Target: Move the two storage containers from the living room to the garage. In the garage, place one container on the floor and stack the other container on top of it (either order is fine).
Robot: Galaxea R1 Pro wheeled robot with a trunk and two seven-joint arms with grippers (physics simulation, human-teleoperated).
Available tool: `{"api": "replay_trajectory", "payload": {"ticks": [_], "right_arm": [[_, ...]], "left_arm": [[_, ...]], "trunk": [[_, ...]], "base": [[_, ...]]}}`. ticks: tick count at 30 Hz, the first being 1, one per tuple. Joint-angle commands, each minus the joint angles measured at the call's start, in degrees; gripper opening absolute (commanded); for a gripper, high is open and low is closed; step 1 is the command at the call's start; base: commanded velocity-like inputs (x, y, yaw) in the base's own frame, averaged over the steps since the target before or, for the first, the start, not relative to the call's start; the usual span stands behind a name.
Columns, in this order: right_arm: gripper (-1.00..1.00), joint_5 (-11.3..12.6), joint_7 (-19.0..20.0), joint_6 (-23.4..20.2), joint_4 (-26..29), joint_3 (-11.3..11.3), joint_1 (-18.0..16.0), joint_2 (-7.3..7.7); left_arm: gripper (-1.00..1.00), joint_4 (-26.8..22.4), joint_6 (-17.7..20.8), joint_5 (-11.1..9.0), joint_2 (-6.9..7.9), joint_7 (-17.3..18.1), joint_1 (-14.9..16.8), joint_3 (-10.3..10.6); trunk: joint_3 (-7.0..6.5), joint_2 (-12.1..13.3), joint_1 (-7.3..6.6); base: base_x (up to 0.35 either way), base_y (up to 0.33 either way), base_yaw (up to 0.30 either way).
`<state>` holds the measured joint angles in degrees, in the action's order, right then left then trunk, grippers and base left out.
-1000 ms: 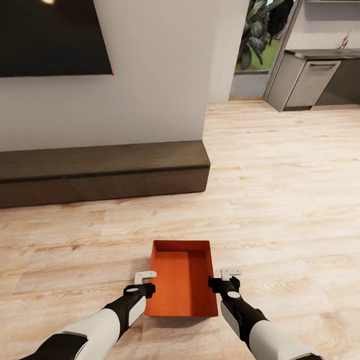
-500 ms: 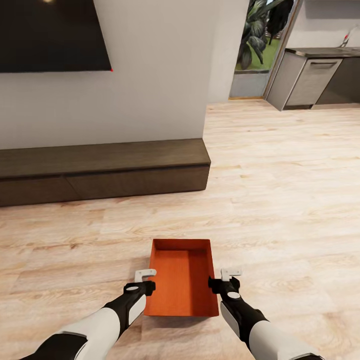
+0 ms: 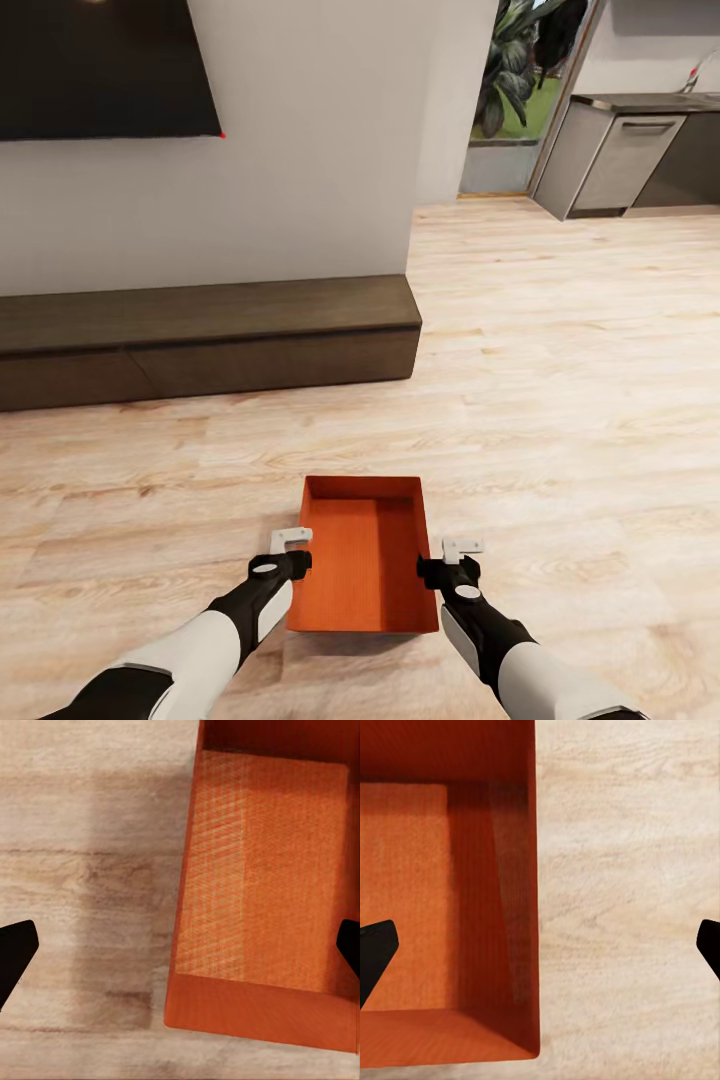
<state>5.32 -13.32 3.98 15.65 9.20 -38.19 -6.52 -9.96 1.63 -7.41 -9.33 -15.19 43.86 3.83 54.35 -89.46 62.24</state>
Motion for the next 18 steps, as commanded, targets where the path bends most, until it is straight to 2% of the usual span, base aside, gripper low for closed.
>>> {"api": "replay_trajectory", "payload": {"ticks": [1,8,18], "right_arm": [[1.0,0.58,-0.29,0.24,-0.07,0.47,-0.04,0.02],[1.0,0.82,0.32,0.29,-0.15,0.5,-0.04,0.0],[1.0,1.08,3.18,0.24,-0.27,0.47,-0.04,0.02]], "left_arm": [[1.0,-0.39,0.18,-0.59,0.01,-0.28,0.0,0.41],[1.0,-1.48,0.24,-0.59,0.03,-0.22,0.0,0.39],[1.0,-1.48,0.3,-0.59,0.01,-0.22,0.0,0.39]], "trunk": [[0.22,-0.43,0.22],[1.48,-3.24,1.76],[3.27,-7.25,3.96]], "base": [[0.0,0.0,0.0],[0.0,0.0,0.0],[0.0,0.0,0.0]]}}
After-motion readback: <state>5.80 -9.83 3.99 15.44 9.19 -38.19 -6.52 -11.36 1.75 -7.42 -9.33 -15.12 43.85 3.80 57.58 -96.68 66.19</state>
